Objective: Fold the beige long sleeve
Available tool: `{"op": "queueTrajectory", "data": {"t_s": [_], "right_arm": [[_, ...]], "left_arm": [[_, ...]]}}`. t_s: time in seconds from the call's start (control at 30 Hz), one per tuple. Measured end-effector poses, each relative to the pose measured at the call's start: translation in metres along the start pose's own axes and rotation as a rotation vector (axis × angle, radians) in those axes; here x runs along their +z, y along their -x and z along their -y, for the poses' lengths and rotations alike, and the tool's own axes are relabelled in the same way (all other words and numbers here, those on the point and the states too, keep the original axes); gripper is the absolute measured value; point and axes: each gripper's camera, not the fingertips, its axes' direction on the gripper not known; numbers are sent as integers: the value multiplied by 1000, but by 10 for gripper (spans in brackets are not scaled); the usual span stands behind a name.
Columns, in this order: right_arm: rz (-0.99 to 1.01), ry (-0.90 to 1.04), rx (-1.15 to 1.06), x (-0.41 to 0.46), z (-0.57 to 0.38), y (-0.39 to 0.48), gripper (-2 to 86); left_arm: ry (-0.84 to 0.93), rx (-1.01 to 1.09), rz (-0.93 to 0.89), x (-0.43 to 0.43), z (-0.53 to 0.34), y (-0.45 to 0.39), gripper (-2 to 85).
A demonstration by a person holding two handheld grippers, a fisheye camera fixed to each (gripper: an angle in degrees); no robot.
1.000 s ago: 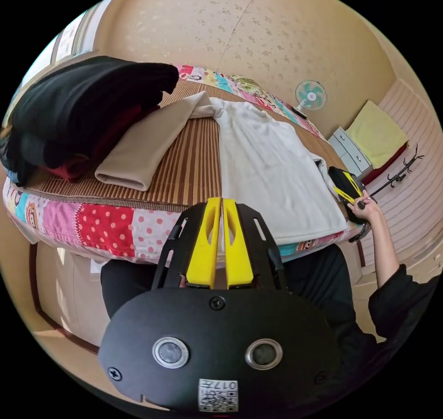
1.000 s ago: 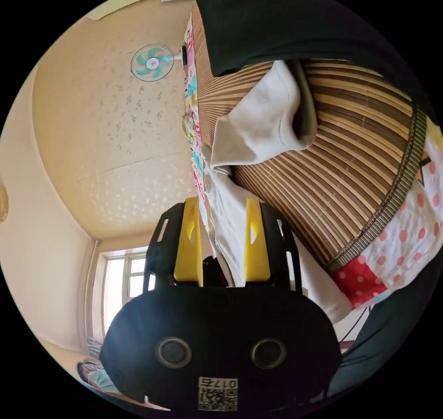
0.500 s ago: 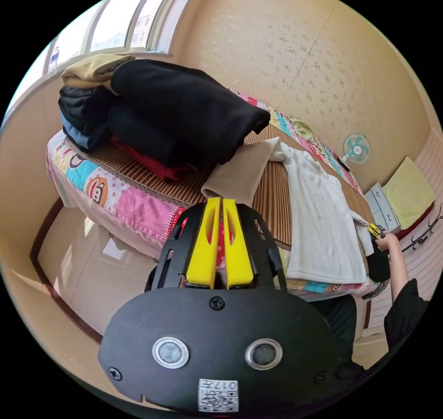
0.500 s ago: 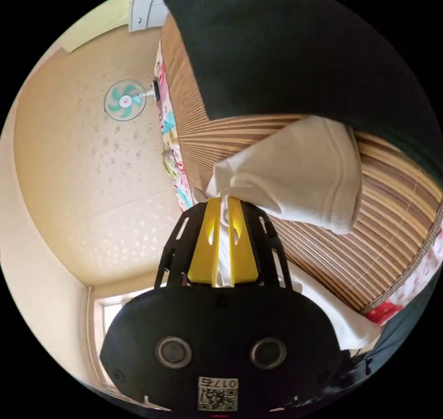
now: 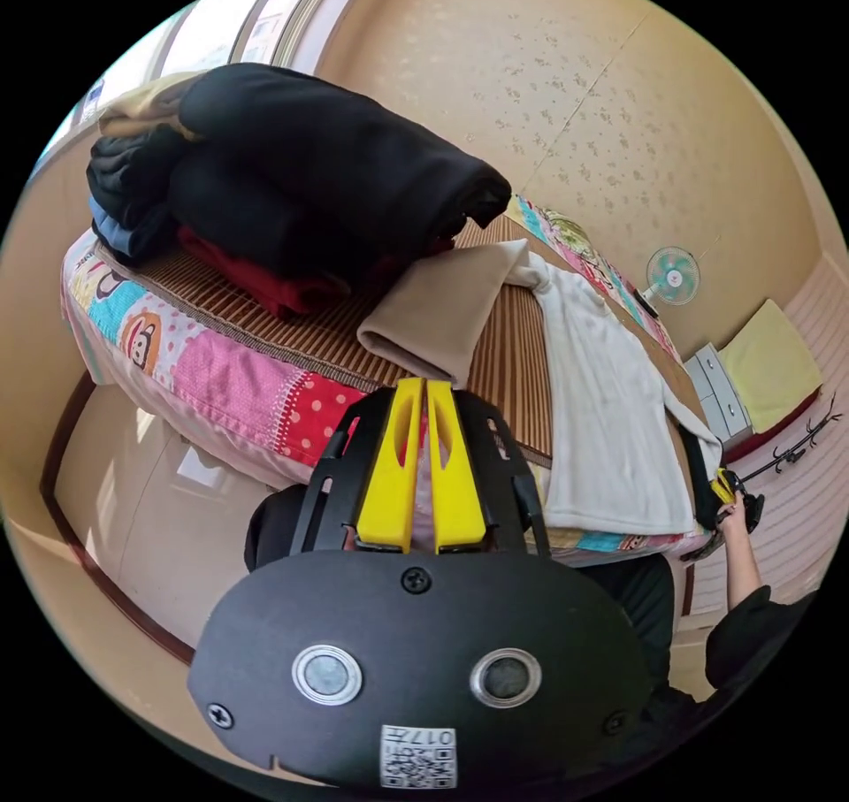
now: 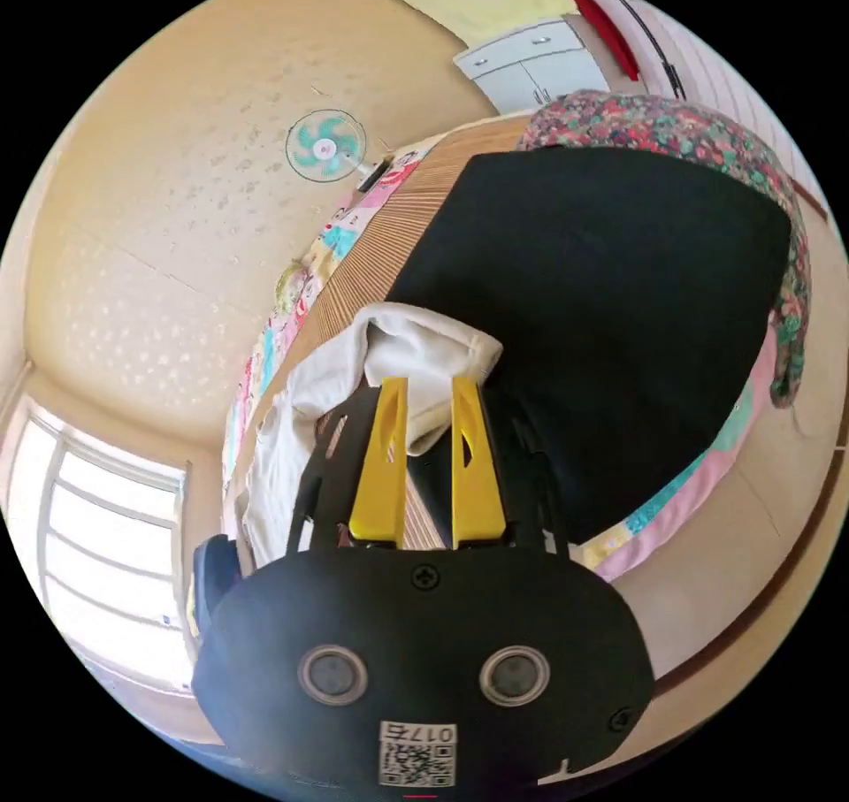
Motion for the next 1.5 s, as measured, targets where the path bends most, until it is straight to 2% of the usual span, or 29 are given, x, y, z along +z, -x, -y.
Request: {"op": "queueTrajectory", "data": {"t_s": [0.03, 0.13, 0.27, 0.33, 0.47, 0.6, 0.67, 0.77, 0.83, 0.87, 0.93, 1.03, 1.1, 1.17, 1.23, 1.33, 1.43, 1.5], "right_arm": [[128, -26, 64, -9, -8, -18, 88], [331, -56, 188, -20, -18, -39, 100], [514, -8, 356, -7, -9, -51, 118], [516, 42, 508, 16, -1, -56, 126], [542, 118, 604, 66, 20, -45, 131], [258, 127, 639, 108, 38, -26, 98], [122, 80, 560, 114, 45, 4, 73], [-67, -12, 254, 127, 54, 103, 44], [-267, -96, -50, 150, 40, 210, 39], [-305, -127, -142, 158, 31, 239, 38], [-405, -257, -537, 201, -27, 353, 37], [-388, -347, -907, 279, -134, 451, 39], [-289, -288, -999, 337, -196, 477, 43], [-204, -132, -1031, 409, -255, 485, 49], [-224, 176, -1009, 522, -332, 468, 56], [-317, 479, -1010, 623, -415, 426, 62], [-290, 372, -1044, 618, -444, 414, 71], [-257, 419, -1037, 613, -442, 409, 79]], "left_arm": [[-3, 9, 5, -3, 2, -3, -10], [-15, 10, 19, -10, 5, -4, -10], [-28, -17, -6, -14, 8, -4, -10], [-31, -23, -17, -14, 7, -7, -10], [-26, 5, -35, -9, 5, -24, -10], [-19, 39, -34, -3, 3, -36, -10], [-14, 49, -32, -2, 3, -36, -10], [-19, 46, -27, -1, 0, -28, -10], [-21, 41, -32, 2, -5, -22, -9], [-20, 39, -38, 5, -8, -19, -9], [-20, 34, -40, 11, -13, -14, -8], [-24, 26, -73, 25, -20, -10, 3], [1, 15, -117, 38, -22, -8, 22], [37, 12, -143, 54, -24, -7, 40], [32, -7, -154, 59, -25, -4, 44], [25, -22, -192, 60, -25, 6, 48], [4, -23, -205, 58, -23, 13, 50], [-12, -22, -260, 63, -14, 9, 54]]}}
